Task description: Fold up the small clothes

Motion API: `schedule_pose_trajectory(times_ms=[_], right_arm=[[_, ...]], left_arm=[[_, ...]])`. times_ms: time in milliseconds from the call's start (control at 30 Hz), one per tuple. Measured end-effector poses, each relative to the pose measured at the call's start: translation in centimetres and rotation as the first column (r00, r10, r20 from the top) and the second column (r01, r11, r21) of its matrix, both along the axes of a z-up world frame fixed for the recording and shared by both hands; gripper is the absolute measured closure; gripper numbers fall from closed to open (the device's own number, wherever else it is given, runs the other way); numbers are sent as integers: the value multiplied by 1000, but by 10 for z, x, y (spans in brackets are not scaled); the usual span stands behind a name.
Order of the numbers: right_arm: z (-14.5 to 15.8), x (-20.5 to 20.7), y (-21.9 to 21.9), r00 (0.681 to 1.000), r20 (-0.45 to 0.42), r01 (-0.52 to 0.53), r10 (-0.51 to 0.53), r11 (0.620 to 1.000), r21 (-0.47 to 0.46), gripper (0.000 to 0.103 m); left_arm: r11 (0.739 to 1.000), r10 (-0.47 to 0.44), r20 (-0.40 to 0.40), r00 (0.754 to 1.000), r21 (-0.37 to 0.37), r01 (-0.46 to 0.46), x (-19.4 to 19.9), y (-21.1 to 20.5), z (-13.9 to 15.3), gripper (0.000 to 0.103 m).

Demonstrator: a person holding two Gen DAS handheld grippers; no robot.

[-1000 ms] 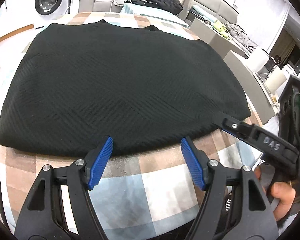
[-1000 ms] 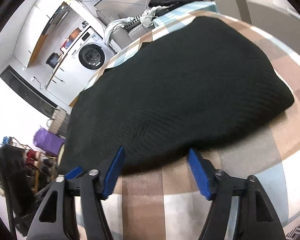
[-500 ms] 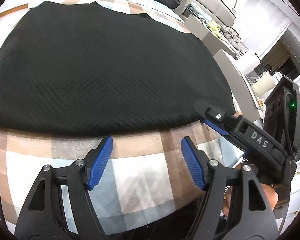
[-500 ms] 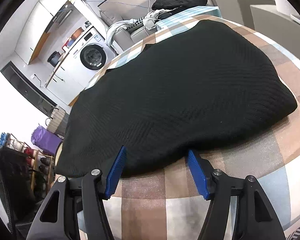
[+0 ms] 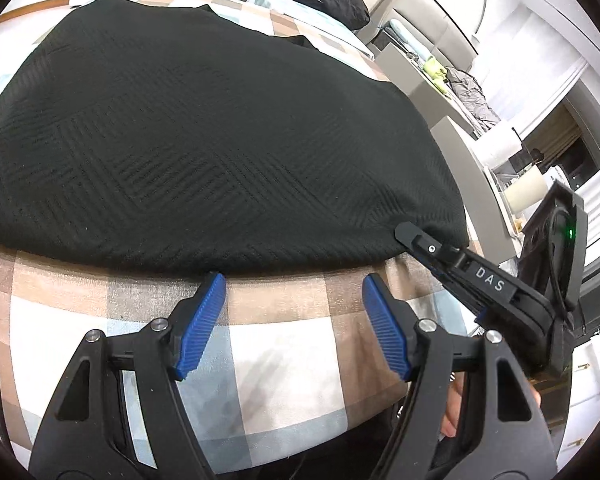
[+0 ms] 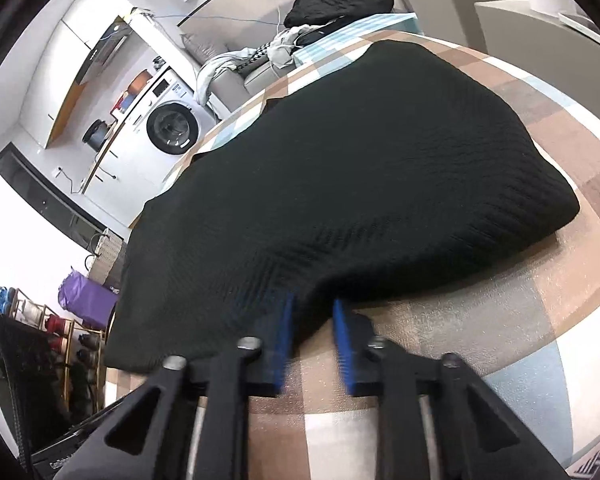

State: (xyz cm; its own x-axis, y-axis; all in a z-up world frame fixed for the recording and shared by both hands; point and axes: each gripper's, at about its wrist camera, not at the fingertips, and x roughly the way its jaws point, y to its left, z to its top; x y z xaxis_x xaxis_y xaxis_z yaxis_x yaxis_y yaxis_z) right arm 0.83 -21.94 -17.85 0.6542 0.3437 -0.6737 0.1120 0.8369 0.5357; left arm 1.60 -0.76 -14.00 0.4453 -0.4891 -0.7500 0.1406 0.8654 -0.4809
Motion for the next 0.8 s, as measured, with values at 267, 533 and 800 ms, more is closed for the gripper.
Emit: schedule_pose_trajectory(times_ms=[267,533,800], right_arm=[[17,-18,-11,989,147,9,-28,992,126,98],[21,-16,-11,987,156,5,-28,989,145,98],[14,-21,-16,989,147,-9,-16,987,163,98]], left_arm=[[988,3,-43,999,-156,-10,5,3,-6,35],[956,39,-59,997,-289,-54,21,5,-14,34],[925,152,-109,982,-335,-181,29,21,-22,56]])
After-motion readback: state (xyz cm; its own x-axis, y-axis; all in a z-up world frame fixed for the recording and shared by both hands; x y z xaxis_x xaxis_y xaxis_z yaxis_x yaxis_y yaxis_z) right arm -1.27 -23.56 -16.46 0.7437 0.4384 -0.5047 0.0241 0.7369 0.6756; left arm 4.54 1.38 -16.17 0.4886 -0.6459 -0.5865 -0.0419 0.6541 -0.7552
